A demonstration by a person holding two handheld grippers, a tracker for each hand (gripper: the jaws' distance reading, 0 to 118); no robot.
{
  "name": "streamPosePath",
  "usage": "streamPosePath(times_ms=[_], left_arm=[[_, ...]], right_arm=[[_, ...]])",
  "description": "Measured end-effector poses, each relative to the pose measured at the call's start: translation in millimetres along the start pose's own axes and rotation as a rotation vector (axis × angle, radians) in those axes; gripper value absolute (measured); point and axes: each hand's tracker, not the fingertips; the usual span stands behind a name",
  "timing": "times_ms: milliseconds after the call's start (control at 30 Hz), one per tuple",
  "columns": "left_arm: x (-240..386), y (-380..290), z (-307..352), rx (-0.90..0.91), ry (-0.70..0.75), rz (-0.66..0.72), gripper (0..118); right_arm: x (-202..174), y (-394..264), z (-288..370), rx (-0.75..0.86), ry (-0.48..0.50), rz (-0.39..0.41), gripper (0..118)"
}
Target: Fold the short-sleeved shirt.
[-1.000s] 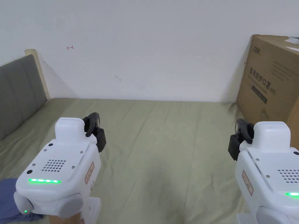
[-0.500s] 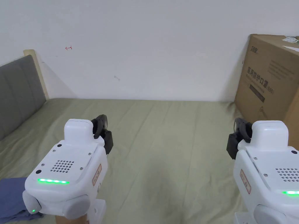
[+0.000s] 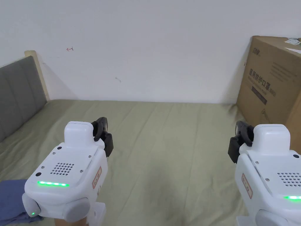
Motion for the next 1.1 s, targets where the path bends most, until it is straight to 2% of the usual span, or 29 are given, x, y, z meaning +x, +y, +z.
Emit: streamPosePath(times_ms=[567,600,633,667,700,733,767,800,833,900,933,1000,1100], left_arm=[[-2.0,-3.5,-2.3,-0.003,0.002,0.012,0],[-1.2,-4.2,-2.0,0.004,0.010,0.006,5],[-0.8,-4.4,-1.2,0.013,0.032,-0.003,16],[-0.8,-4.1,-0.9,0.015,0.028,-0.005,34],[-1.0,-3.5,-0.7,0.017,0.028,-0.004,67],[-0.8,-3.4,-0.7,0.018,0.030,-0.003,92],[-0.2,-3.1,-1.1,0.020,0.041,-0.002,107],[0.3,-3.7,-1.6,0.022,0.054,0.000,116],[0.7,-3.7,-1.4,0.027,0.064,0.001,117],[1.0,-3.2,-0.2,0.036,0.073,0.000,118],[1.2,-3.5,0.2,0.041,0.078,-0.003,118],[1.3,-2.3,0.6,0.045,0.081,-0.010,118],[0.6,-1.8,0.6,0.043,0.074,-0.014,118]], right_arm=[[0.2,0.6,-0.2,0.000,-0.002,0.004,0],[0.0,0.5,-0.3,0.000,-0.003,0.004,0],[-0.2,0.4,-0.3,0.001,-0.003,0.005,0],[-0.6,0.2,-0.3,0.001,-0.004,0.005,0],[-0.6,-0.1,-0.5,0.001,-0.006,0.006,13],[-0.8,-0.3,-0.6,0.000,-0.005,0.006,34],[-1.0,-0.7,-0.8,-0.003,-0.004,0.006,55],[-1.3,-1.1,-1.7,-0.009,-0.005,0.006,75],[-1.3,-1.5,-2.4,-0.016,-0.001,0.005,84],[-1.4,-3.4,-3.1,-0.014,-0.004,-0.001,86],[-1.5,-4.0,-3.7,-0.017,-0.007,-0.002,91],[-0.2,-5.2,-5.2,-0.024,-0.008,-0.008,108],[0.6,-6.1,-4.6,-0.020,-0.012,-0.018,116]])
